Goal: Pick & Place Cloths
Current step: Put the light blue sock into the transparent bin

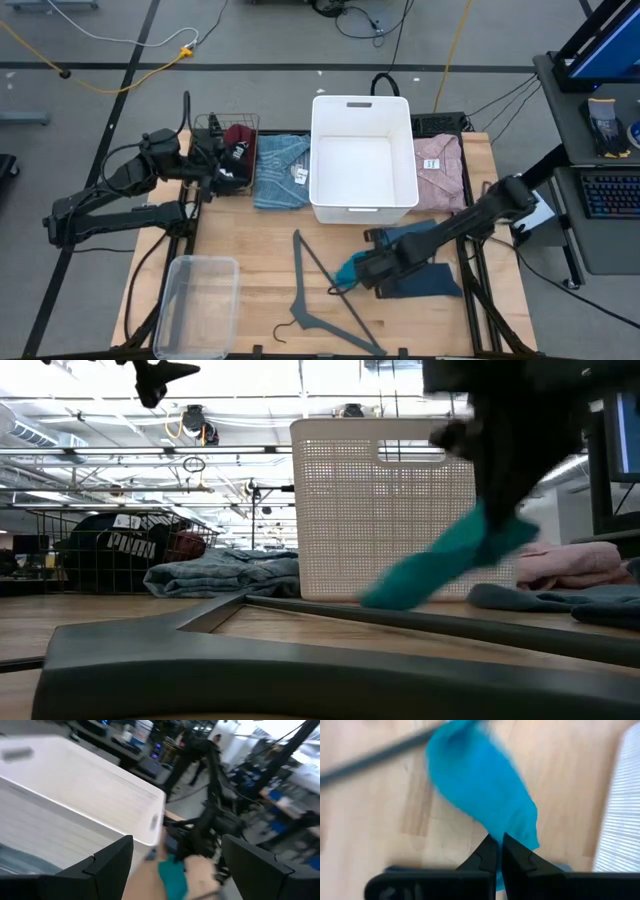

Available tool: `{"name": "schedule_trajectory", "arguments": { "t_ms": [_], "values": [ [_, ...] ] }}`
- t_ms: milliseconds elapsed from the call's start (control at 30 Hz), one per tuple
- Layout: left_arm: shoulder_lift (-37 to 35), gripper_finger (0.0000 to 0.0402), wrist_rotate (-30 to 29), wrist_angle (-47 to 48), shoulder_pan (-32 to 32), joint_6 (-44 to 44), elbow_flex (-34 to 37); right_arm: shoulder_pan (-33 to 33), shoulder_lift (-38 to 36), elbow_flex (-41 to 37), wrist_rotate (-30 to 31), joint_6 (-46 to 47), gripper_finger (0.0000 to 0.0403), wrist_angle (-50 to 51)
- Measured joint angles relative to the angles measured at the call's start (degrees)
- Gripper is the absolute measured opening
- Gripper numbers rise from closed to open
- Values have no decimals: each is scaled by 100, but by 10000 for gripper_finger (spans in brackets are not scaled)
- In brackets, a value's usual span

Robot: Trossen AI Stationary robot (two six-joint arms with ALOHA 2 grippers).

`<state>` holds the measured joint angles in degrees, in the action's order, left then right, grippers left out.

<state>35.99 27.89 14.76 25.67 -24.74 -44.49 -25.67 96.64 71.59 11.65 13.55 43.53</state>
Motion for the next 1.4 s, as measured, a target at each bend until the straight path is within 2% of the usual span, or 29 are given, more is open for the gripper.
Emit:
{"name": "schedule_trajectory", "arguments": {
  "t_ms": [167, 333, 433, 567, 800, 967, 1067, 1200, 1400],
  "values": [
    [0, 308, 528, -53, -2, -815, 0, 0, -573, 354, 81, 244, 2, 7],
    [1, 308, 703, -480, -168, -1307, 0, -67, -769, 1191, 880, -286, 1, -15],
    [0, 308, 666, -855, -375, -1443, 0, -89, -771, 1741, 1240, -1188, 1, -157],
    [28, 308, 507, -1345, -678, -1612, 0, -105, -777, 2188, 1774, -2897, 1, -889],
    [403, 308, -11, -2099, -1322, -1880, -2, -63, -770, 2298, 3055, -6417, 0, -3070],
    [991, 308, -246, -2873, -1758, -1944, -2, 120, -671, 2308, 3439, -8279, 0, -4153],
    [1339, 308, -495, -3446, -1923, -1930, -2, 205, -671, 2307, 3487, -8942, 0, -4277],
    [1758, 308, -707, -4064, -1993, -1854, -2, 324, -575, 2309, 3507, -9210, 0, -4244],
    [2206, 308, -852, -4373, -1997, -1798, -2, 406, -492, 2318, 3541, -9602, 0, -4250]
  ]
}}
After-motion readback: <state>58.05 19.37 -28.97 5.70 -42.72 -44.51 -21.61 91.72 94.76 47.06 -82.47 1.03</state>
